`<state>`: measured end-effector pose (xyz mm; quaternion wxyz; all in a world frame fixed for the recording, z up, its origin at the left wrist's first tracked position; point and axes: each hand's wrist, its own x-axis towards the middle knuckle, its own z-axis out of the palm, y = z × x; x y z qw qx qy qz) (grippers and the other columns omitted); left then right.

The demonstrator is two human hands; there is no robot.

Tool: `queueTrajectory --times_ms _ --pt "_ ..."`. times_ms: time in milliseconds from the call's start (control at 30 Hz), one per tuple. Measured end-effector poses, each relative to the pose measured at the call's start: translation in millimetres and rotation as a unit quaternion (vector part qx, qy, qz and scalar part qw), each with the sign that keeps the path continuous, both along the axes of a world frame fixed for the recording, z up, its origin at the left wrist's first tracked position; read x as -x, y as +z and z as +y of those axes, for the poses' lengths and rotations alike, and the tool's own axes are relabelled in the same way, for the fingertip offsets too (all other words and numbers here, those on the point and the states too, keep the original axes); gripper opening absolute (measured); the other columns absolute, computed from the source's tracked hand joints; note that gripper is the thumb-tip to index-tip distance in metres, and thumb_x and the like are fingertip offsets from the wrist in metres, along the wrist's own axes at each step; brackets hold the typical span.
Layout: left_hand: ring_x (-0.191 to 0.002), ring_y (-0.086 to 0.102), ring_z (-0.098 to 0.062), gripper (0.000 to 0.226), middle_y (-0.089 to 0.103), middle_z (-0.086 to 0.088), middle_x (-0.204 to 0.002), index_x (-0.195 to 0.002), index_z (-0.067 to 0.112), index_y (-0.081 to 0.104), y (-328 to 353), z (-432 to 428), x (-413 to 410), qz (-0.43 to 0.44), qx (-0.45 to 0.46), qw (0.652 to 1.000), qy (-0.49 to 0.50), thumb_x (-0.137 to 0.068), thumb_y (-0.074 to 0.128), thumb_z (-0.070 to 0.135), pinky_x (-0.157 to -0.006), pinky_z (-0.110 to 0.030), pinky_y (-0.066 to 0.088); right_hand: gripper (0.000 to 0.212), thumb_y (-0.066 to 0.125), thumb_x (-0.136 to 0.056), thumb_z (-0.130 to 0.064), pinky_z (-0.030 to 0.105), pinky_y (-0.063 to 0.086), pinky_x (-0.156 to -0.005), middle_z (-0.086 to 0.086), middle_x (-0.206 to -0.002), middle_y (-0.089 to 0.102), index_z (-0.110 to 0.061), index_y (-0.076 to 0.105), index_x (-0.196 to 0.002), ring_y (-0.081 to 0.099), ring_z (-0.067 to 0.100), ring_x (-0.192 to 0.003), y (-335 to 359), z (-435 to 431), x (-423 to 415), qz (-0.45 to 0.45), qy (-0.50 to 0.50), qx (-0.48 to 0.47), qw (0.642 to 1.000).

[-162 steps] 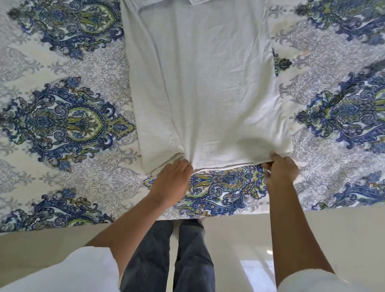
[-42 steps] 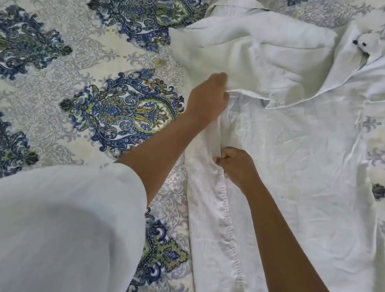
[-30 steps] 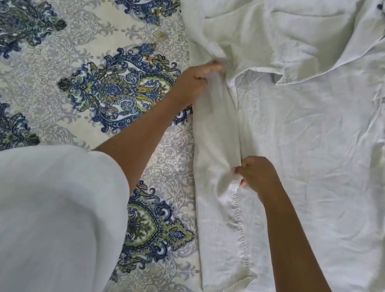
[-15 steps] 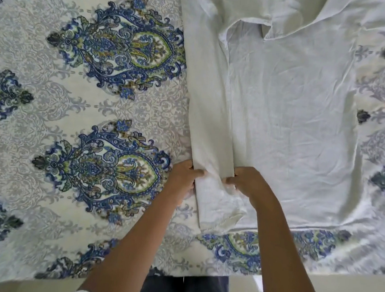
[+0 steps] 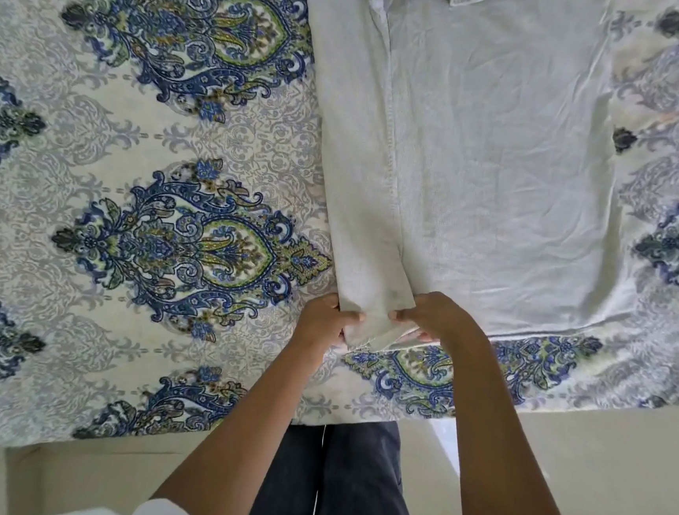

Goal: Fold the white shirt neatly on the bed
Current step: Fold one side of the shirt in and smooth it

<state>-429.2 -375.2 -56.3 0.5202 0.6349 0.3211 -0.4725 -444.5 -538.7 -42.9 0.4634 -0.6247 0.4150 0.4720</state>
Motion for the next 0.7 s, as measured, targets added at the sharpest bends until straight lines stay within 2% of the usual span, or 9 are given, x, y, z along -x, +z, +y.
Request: queueTrajectory --times_ms 67,133,233,300,333,367,433,567,700 --pt "-0.078 0.061 -0.021 0.015 0.063 -0.002 -0.084 -0.087 0.015 0.059 0.1 -2.9 11.1 -0.064 -0.059 0.993 -0.081 -0.080 0.067 0.005 -0.063 -0.029 0.049 0.037 0.061 -0.086 0.001 0.019 0.049 -0.043 0.032 -0.109 0.062 0.014 0.051 -0.119 0.065 0.016 -0.052 0.1 1.2 6.0 0.012 -0.010 -0.022 1.000" --pt "-0.084 0.058 -0.018 0.026 0.059 0.000 -0.092 -0.099 0.015 0.052 2.2 -5.5 30.9 -0.218 -0.188 0.938 -0.195 -0.080 0.069 0.017 -0.068 -0.031 0.051 0.034 0.061 -0.088 -0.004 0.012 0.042 -0.040 0.035 -0.109 0.061 0.014 0.054 -0.116 0.058 0.008 -0.040 -1.3 1.5 12.4 0.002 0.005 -0.008 1.000" --pt "-0.092 0.054 -0.022 0.045 0.057 -0.007 -0.103 -0.109 0.007 0.053 0.1 -2.8 59.7 -0.486 -0.272 0.765 -0.323 -0.073 0.074 0.024 -0.074 -0.032 0.049 0.031 0.059 -0.090 -0.030 0.024 0.045 -0.068 0.009 -0.091 0.066 -0.002 0.062 -0.103 0.062 0.017 -0.075 0.8 -0.6 21.9 -0.093 0.104 0.127 0.982" --pt "-0.094 0.054 -0.023 0.040 0.058 -0.007 -0.104 -0.106 0.010 0.057 -10.5 0.8 67.9 -0.557 -0.267 0.661 -0.426 -0.073 0.071 0.027 -0.078 -0.033 0.044 0.022 0.056 -0.091 -0.033 0.025 0.039 -0.071 -0.002 -0.087 0.059 -0.012 0.060 -0.096 0.058 0.017 -0.084 5.1 -2.7 24.0 -0.175 0.055 0.209 0.961" --pt "-0.094 0.052 -0.022 0.037 0.058 -0.006 -0.105 -0.105 0.012 0.058 -16.9 3.3 69.1 -0.569 -0.255 0.632 -0.461 -0.073 0.071 0.026 -0.079 -0.033 0.039 0.018 0.057 -0.090 -0.031 0.025 0.039 -0.072 -0.004 -0.088 0.058 -0.014 0.059 -0.095 0.057 0.016 -0.086 5.2 -2.1 23.5 -0.201 0.010 0.206 0.958" --pt "-0.094 0.050 -0.022 0.035 0.058 -0.004 -0.105 -0.104 0.013 0.059 -21.8 5.5 69.2 -0.570 -0.243 0.618 -0.483 -0.073 0.071 0.024 -0.079 -0.033 0.036 0.016 0.059 -0.089 -0.029 0.025 0.039 -0.072 -0.004 -0.089 0.058 -0.015 0.059 -0.094 0.056 0.015 -0.086 4.3 -0.3 20.5 -0.211 0.000 0.189 0.959" --pt "-0.093 0.051 -0.022 0.036 0.059 -0.002 -0.103 -0.105 0.015 0.058 -28.1 10.9 70.6 -0.562 -0.237 0.609 -0.507 -0.073 0.072 0.017 -0.077 -0.033 0.038 0.017 0.061 -0.088 -0.027 0.027 0.040 -0.072 -0.002 -0.090 0.057 -0.012 0.059 -0.097 0.055 0.018 -0.086 -0.1 4.9 17.4 -0.195 0.064 0.163 0.965" --pt "-0.085 0.057 -0.024 0.037 0.060 -0.005 -0.094 -0.100 0.012 0.058 -26.6 19.4 68.1 -0.549 -0.229 0.616 -0.516 -0.067 0.073 0.006 -0.070 -0.034 0.047 0.005 0.054 -0.089 -0.019 0.028 0.035 -0.068 0.006 -0.093 0.058 -0.016 0.050 -0.090 0.050 0.024 -0.082 -9.0 13.5 19.8 -0.172 0.139 0.205 0.953" --pt "-0.075 0.057 -0.023 0.032 0.058 -0.006 -0.082 -0.086 0.009 0.058 -26.0 24.1 63.9 -0.539 -0.198 0.620 -0.535 -0.061 0.077 0.002 -0.065 -0.032 0.048 0.020 0.053 -0.090 -0.019 0.031 0.034 -0.080 0.005 -0.110 0.063 -0.016 0.057 -0.109 0.056 0.027 -0.102 -10.5 14.4 22.8 -0.149 0.172 0.219 0.949"
